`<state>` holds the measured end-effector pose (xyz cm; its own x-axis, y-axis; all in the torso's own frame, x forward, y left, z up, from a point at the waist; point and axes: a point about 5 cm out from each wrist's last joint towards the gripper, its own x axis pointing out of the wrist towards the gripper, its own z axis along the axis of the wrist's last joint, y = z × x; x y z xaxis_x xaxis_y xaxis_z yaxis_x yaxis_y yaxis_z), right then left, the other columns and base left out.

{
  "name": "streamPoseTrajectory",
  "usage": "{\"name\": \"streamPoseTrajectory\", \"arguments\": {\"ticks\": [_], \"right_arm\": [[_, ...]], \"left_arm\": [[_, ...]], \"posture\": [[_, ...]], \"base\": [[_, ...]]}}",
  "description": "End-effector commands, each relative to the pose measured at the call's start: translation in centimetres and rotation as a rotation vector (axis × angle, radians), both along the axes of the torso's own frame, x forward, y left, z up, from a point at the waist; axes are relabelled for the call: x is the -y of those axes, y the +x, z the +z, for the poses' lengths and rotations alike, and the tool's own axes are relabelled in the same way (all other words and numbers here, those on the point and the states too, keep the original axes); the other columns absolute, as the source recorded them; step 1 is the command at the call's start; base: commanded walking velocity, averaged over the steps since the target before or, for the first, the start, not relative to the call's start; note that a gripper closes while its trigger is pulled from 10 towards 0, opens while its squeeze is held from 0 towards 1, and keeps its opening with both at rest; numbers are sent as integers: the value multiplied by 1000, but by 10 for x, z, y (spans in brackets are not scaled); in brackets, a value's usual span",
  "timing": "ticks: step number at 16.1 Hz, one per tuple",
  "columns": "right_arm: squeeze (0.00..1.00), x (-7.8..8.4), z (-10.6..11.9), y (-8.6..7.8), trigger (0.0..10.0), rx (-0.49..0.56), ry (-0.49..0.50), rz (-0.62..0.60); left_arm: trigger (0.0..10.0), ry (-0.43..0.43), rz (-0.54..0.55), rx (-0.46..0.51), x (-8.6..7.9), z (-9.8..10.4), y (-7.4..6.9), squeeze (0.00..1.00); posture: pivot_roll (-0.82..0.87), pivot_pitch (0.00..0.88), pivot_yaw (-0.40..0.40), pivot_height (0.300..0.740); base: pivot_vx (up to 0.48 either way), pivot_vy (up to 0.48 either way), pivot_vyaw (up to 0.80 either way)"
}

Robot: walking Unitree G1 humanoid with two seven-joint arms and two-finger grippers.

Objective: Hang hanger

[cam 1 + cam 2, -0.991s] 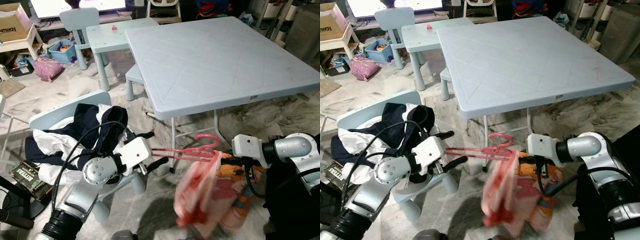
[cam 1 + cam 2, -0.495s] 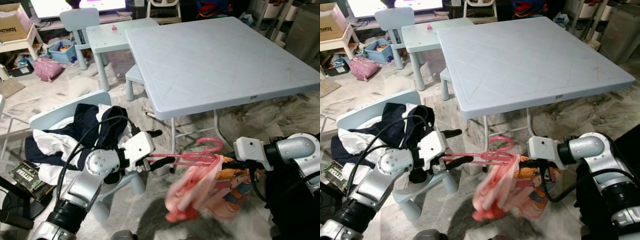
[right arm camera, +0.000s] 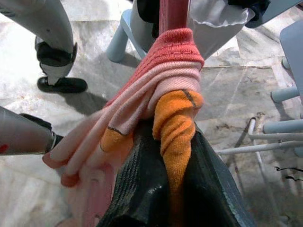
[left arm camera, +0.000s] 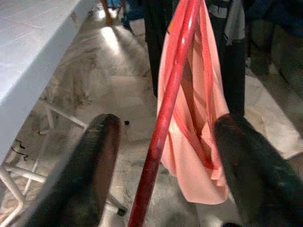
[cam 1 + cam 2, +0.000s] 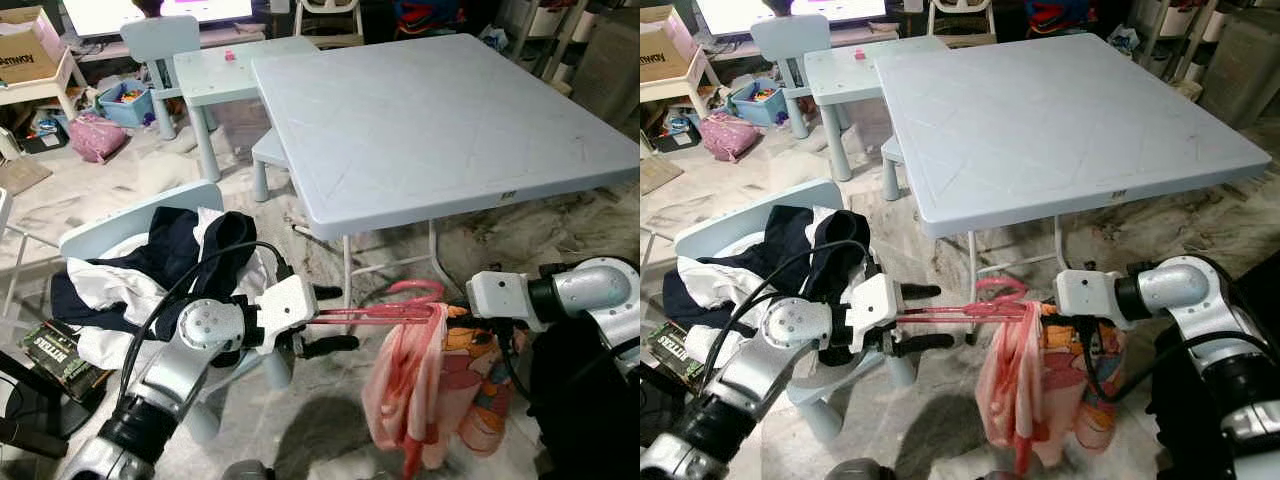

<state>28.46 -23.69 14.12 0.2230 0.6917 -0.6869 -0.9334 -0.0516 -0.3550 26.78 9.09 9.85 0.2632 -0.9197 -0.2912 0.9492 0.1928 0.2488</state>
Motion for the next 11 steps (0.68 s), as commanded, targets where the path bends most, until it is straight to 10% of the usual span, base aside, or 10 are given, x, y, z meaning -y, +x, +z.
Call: {"name": "streamPoseTrajectory", "arguments": {"ticks": [1,8,9,10,11], "right_arm": [[0,-2,10,5,10000,45,9,7],[0,1,8,2,10000,48,-12,34],[0,0,7,2,10000,49,-21,44],[0,-1,6,2,10000,52,-32,53],[0,-1,4,2,10000,59,-43,55]], "left_arm": [[941,55,-25,21,-3,-2,4,0],[980,38,-9,28,-3,3,16,0],[2667,36,-9,39,0,5,19,0],[10000,32,-8,53,1,7,20,0],[10000,27,-3,65,3,9,22,0]], "posture": [[-85,0,4,740],[-97,0,10,740],[-97,0,10,740],[-93,0,8,740],[-93,0,8,740]], "base": [[0,0,0],[0,0,0],[0,0,0],[0,0,0],[0,0,0]]}}
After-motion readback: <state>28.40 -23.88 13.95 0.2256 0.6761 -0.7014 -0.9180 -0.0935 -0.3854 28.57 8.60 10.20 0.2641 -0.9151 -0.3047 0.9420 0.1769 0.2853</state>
